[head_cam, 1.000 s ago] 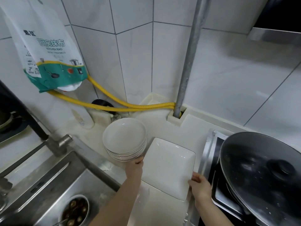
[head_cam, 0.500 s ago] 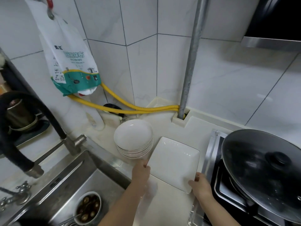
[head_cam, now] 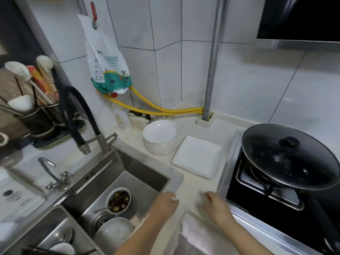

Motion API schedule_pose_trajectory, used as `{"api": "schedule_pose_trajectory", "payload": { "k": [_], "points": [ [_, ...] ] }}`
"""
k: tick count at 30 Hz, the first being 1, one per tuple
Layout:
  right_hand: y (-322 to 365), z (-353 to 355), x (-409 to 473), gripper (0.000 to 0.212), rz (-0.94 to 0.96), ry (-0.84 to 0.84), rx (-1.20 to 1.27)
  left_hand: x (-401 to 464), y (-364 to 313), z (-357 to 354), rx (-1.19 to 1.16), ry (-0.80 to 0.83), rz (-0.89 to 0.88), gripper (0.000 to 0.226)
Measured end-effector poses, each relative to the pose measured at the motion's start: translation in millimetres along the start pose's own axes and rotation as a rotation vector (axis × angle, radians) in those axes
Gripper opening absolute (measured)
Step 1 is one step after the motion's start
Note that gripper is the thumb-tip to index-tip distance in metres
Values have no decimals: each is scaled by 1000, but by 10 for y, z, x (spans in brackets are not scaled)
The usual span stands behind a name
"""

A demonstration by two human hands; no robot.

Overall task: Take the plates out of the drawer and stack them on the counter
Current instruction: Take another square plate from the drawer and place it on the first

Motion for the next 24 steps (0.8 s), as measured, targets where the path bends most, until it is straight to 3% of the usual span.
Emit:
{"api": "schedule_pose_trajectory", "payload": {
  "k": [5,9,11,15,24],
  "points": [
    [-52,-75,-318,39,111,68,-143,-459,-3,-143,0,-45,44,30],
    [-160,-107,-478,8,183,118,-232,-848,5,-272,-14,-74,123,32],
    [-251,-130,-555,9,236,162,-280,-1059,-1,-374,-46,-103,176,29],
    [-513,-215,-725,41,351,252,-401,-1612,-73,-696,-108,-156,302,33],
    [-1304,-684,-1331,37,532,403,-676,-2954,-278,-1797,-221,-168,598,36]
  ]
}}
Point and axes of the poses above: each hand's wrist, its own x-axis towards the middle knuckle, its own z-axis out of the back of the hand, y = z × x, the point moved 4 cm from there along x, towards the middle knuckle, and after that the axes turned 13 degrees about -z, right-handed, at the moved point
